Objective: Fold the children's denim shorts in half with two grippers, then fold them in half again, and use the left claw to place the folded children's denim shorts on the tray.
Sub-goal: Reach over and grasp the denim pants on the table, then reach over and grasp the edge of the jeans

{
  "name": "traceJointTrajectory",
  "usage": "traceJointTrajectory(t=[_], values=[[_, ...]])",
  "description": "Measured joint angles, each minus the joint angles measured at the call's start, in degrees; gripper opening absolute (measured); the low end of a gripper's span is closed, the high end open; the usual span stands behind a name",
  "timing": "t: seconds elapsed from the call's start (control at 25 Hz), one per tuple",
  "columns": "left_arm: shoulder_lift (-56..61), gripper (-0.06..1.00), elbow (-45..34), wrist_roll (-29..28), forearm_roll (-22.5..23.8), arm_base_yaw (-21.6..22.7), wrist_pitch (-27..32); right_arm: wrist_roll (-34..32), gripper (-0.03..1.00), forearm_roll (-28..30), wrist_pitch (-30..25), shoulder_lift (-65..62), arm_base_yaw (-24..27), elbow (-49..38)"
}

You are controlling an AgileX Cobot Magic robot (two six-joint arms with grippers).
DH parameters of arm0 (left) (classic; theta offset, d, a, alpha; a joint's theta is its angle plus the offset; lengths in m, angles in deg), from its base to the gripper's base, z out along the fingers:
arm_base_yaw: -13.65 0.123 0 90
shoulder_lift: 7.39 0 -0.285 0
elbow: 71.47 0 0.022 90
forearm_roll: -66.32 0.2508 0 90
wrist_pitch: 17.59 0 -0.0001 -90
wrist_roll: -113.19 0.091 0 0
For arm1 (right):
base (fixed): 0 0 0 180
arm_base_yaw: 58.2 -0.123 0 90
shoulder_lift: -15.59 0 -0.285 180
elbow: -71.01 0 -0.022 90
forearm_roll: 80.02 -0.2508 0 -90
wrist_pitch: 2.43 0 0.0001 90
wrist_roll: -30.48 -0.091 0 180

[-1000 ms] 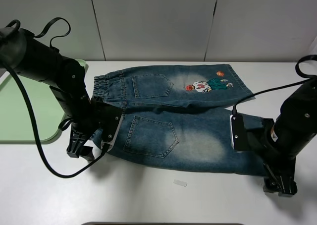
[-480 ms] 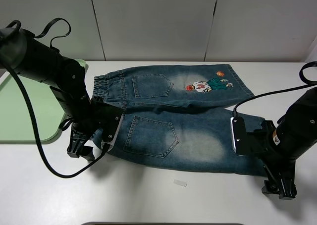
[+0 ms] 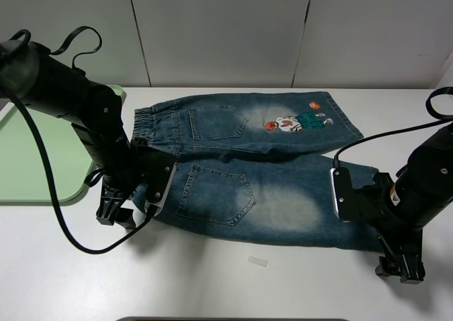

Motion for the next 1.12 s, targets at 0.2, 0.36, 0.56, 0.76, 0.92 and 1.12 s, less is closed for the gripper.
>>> traceJointTrajectory(t=[0.2,0.36,0.56,0.76,0.92,1.12], values=[[0.00,0.81,0.00,0.00,0.00,0.00,-0.66,0.18,0.70,-0.30,0.00,0.00,0.00,0.00],[0.00,0.66,0.13,0.00,0.05,0.10,-1.13,-0.10,0.58,-1.14,-0.60,0.06,0.00,-0.07],[0.00,0.39,0.26,0.05,0.05,0.25,-1.23,-1.93,0.26,-1.69,1.58,0.11,0.00,-0.18],[0.00,0.11,0.26,0.05,0.05,0.25,-1.46,-4.32,0.03,-2.47,4.38,0.24,0.00,-0.18],[0.05,0.03,0.32,0.05,0.05,0.25,-1.46,-4.44,-0.03,-2.47,4.76,0.25,0.00,-0.18],[0.05,0.03,0.32,0.05,-0.01,0.25,-1.46,-4.44,-0.03,-2.24,5.07,0.29,0.00,-0.18]])
